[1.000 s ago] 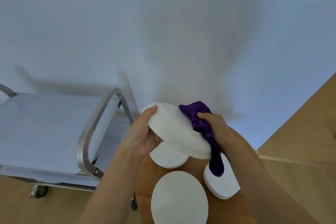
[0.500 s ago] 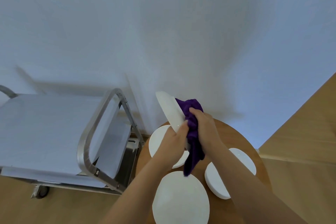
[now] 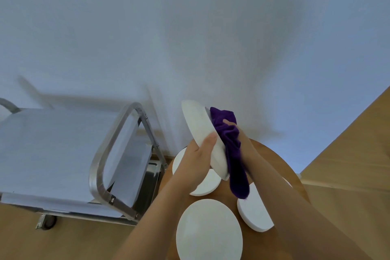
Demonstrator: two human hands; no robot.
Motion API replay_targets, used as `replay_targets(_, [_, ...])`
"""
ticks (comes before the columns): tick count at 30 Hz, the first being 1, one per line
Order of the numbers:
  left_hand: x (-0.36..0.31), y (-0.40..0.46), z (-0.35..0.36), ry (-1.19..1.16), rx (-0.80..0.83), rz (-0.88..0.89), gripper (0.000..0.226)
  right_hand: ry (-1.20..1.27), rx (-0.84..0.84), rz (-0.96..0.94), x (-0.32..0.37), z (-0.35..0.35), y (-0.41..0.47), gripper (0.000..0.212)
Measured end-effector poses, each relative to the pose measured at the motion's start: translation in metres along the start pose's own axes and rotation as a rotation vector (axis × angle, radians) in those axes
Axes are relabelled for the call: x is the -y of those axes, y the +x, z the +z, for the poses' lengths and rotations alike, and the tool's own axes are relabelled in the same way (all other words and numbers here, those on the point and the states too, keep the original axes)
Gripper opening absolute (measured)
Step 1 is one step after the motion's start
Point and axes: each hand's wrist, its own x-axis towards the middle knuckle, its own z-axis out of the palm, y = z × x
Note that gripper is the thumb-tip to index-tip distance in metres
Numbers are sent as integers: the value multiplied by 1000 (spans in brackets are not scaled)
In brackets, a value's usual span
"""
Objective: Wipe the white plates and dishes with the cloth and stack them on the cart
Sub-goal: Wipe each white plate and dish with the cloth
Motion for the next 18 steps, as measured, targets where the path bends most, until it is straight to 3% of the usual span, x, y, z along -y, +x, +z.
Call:
replay_targets(4, [7, 10, 4, 38, -8, 0, 30, 198, -126, 82, -15, 7, -5, 27])
replay_targets(8, [18, 14, 13, 365, 103, 98, 33, 392, -88, 192, -23, 3, -10, 38])
replay_targets(12, [24, 22, 5, 922, 264, 256, 44, 345, -18, 301, -20, -11, -4, 71])
replay_targets(15, [26, 27, -3, 1109, 352, 292, 46, 358, 18, 337, -18, -15, -1, 96])
replay_targets(18, [28, 32, -10, 1246, 382, 332, 46, 195, 38, 343, -14, -21, 3, 87])
